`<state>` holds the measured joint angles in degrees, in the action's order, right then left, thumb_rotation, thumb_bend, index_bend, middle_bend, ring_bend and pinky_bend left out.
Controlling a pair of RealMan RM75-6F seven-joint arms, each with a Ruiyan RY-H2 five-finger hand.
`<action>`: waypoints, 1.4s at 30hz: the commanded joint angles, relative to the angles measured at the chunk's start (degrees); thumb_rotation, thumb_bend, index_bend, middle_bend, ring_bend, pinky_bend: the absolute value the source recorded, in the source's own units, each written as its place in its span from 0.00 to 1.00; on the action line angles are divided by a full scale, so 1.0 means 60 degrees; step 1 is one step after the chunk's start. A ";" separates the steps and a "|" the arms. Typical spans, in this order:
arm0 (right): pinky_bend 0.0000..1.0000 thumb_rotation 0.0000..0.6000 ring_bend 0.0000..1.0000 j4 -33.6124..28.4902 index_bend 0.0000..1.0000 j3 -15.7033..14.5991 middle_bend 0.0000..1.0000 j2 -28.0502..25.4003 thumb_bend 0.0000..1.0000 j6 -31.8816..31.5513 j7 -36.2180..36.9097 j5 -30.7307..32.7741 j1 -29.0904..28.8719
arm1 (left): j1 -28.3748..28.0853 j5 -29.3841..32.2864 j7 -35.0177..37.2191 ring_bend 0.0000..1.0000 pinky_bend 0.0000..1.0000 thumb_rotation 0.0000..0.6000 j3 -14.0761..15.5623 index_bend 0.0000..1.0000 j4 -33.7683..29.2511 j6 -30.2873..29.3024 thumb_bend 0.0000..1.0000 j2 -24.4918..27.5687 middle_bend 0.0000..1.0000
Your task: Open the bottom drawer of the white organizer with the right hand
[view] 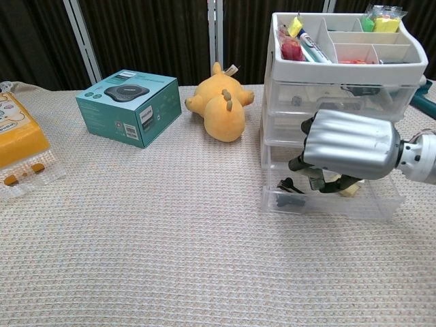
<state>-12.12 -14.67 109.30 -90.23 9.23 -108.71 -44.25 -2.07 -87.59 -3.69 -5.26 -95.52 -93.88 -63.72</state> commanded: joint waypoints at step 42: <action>0.64 1.00 0.92 -0.1259 0.72 0.0049 0.98 -0.2877 0.07 -0.0671 -0.1640 0.0388 0.2331 | 0.0565 -0.1265 0.0726 0.00 0.00 1.00 0.0354 0.00 -0.0121 -0.1199 0.16 0.0303 0.00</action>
<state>-20.00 -14.44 92.15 -94.61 -0.38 -106.66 -30.79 1.32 -95.16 0.67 -3.15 -96.24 -101.07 -61.90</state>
